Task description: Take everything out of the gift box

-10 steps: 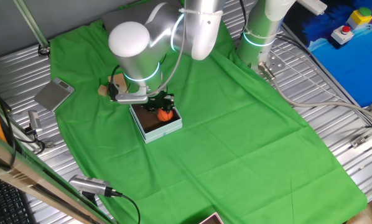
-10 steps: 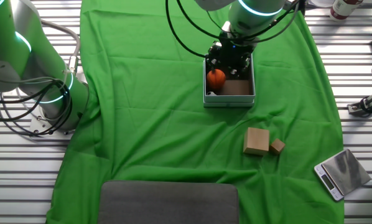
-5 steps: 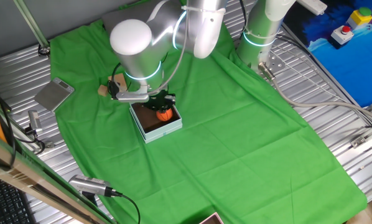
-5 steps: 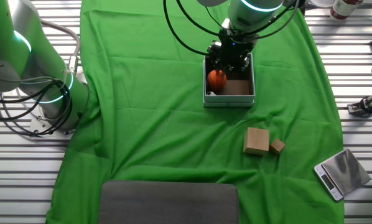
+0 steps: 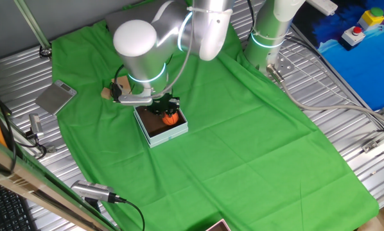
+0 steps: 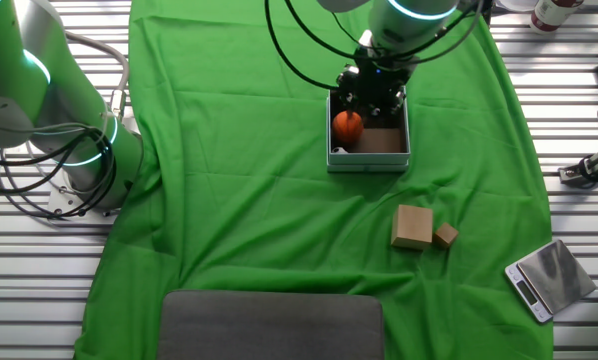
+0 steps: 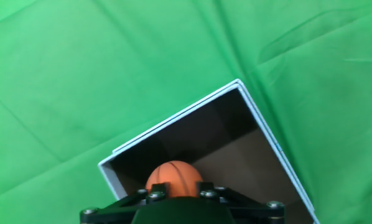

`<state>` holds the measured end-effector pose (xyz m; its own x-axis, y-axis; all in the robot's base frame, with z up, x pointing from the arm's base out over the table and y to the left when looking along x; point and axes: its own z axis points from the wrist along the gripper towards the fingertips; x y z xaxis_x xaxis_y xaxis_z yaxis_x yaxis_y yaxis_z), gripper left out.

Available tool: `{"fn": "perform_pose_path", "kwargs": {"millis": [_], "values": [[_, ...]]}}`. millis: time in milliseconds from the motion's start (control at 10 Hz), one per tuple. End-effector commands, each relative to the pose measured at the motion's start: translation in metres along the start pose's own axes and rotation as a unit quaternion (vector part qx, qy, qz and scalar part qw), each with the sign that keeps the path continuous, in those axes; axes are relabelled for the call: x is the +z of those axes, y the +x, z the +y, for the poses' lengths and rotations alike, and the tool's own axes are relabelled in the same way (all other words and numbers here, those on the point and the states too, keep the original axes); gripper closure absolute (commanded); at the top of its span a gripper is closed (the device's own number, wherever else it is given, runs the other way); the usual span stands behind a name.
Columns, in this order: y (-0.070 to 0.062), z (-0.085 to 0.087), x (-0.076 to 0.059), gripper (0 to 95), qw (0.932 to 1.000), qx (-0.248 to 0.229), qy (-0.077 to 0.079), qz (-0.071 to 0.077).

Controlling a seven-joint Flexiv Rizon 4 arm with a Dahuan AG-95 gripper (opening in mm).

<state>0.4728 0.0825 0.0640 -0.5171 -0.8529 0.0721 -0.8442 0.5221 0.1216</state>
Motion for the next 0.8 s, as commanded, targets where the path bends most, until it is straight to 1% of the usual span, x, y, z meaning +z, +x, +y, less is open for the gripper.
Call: {"fn": "perform_pose_path", "kwargs": {"millis": [100, 200, 300, 400, 500, 600, 700, 800], "values": [[0.006, -0.004, 0.002, 38.0, 0.9956, 0.087, -0.013, -0.031], [0.007, -0.006, -0.002, 38.0, 0.9917, 0.119, -0.023, -0.043], [0.007, -0.009, -0.009, 38.0, 0.9860, 0.157, -0.027, -0.049], [0.009, -0.012, -0.015, 38.0, 0.9813, 0.183, -0.025, -0.053], [0.014, -0.014, -0.017, 38.0, 0.9751, 0.210, -0.025, -0.065], [0.016, -0.015, -0.018, 38.0, 0.9697, 0.232, -0.030, -0.073], [0.017, -0.016, -0.018, 38.0, 0.9598, 0.266, -0.035, -0.084], [0.017, -0.017, -0.017, 38.0, 0.9514, 0.292, -0.036, -0.090]]}}
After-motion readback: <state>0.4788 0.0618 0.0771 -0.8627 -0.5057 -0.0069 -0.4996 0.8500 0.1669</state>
